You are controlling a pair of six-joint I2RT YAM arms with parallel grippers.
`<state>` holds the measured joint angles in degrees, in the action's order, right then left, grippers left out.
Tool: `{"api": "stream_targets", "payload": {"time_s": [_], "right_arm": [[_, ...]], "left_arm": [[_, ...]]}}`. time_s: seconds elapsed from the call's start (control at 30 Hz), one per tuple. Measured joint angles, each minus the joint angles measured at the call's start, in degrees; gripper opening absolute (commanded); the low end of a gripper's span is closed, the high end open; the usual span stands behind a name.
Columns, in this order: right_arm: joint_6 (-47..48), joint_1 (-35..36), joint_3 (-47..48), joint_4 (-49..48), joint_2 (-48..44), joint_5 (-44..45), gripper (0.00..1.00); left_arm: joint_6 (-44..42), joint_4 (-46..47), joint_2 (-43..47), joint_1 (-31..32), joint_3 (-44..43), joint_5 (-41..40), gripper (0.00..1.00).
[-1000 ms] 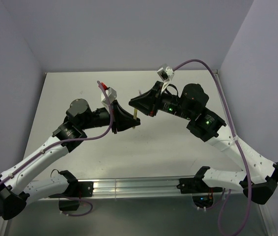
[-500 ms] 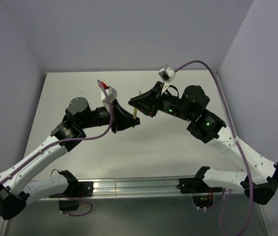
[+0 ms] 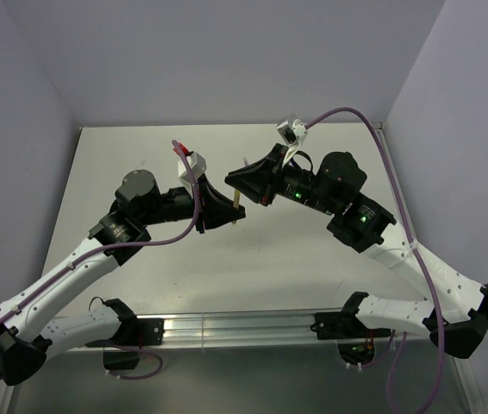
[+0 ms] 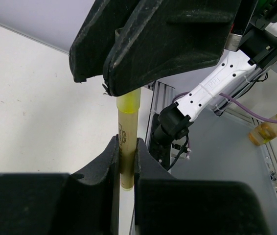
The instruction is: Insert the pens into the pen caps
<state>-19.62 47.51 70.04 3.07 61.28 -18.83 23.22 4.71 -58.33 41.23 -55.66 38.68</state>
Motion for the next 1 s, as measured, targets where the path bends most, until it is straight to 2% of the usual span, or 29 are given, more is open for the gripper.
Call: {"api": "stream_targets", "payload": {"time_s": [1.0], "right_arm": [[0.0, 1.16, -3.76, -2.89, -1.79, 2.82, 0.0]], "left_arm": [[-1.49, -4.26, -0.02, 0.0, -1.4, -0.44, 0.0]]}}
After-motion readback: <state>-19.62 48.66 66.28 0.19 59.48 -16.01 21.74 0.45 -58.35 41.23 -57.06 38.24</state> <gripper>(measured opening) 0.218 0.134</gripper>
